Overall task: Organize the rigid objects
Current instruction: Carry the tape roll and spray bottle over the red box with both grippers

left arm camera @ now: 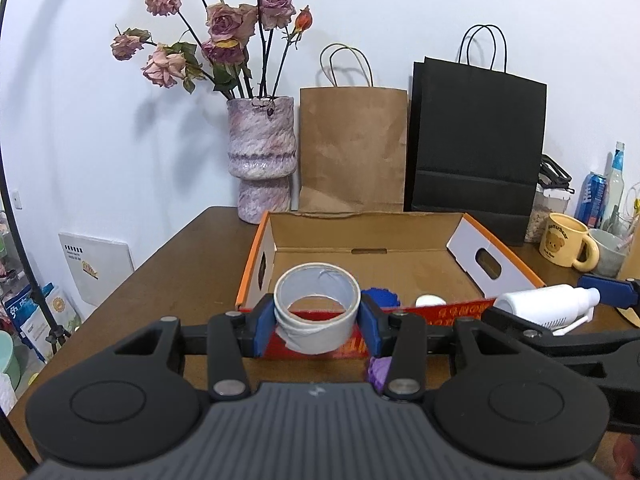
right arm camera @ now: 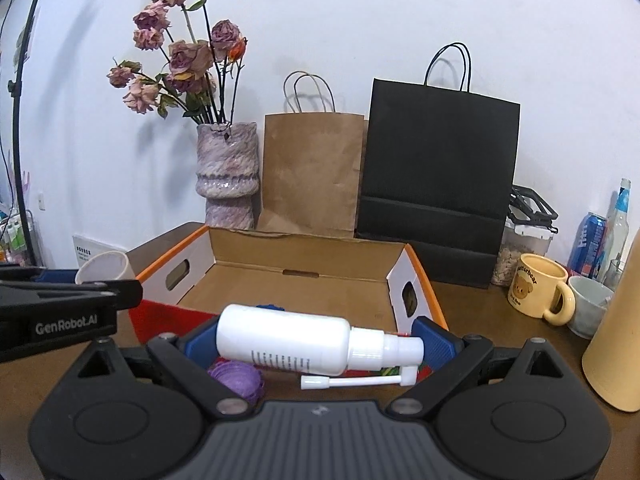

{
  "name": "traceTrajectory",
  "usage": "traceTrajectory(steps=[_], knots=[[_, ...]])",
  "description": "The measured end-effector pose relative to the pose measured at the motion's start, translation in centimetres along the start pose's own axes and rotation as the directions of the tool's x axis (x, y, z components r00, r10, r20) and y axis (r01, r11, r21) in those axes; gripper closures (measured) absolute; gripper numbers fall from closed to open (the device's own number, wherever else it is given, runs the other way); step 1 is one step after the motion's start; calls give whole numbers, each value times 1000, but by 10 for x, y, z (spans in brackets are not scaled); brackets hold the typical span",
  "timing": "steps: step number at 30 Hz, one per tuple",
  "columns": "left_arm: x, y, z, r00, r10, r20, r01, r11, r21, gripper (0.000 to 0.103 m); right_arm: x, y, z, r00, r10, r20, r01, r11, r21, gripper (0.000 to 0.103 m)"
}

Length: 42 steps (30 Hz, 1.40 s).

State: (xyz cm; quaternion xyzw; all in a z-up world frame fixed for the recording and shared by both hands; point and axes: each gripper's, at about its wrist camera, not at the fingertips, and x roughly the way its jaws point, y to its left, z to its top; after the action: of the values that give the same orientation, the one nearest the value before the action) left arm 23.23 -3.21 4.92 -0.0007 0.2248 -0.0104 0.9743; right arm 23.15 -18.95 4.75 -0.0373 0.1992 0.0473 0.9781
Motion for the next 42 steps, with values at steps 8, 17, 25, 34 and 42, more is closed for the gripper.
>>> traceTrajectory(steps=[8,17,25,34,42], knots=[[19,-5,10,1000,11,8,-10,1000,-3,58,15,-6,12,1000,6,17,-6,1000,-3,5],[40,-11,23,1000,13,11,-12,1000,-17,58,35,-15,25,1000,13,17,-13,1000,2,5],[60,-14,34,1000,23,7,-23,999,-31,58,55,-21,35,1000,10,17,-10,1000,4,5],[91,-16,43,999,45,-18,-45,998,-37,58,88,-29,46,1000,4,2,-4,1000,9,5],[114,-12,47,997,68,-44,-69,997,-41,58,110,-28,52,1000,9,-8,-9,1000,-8,5]])
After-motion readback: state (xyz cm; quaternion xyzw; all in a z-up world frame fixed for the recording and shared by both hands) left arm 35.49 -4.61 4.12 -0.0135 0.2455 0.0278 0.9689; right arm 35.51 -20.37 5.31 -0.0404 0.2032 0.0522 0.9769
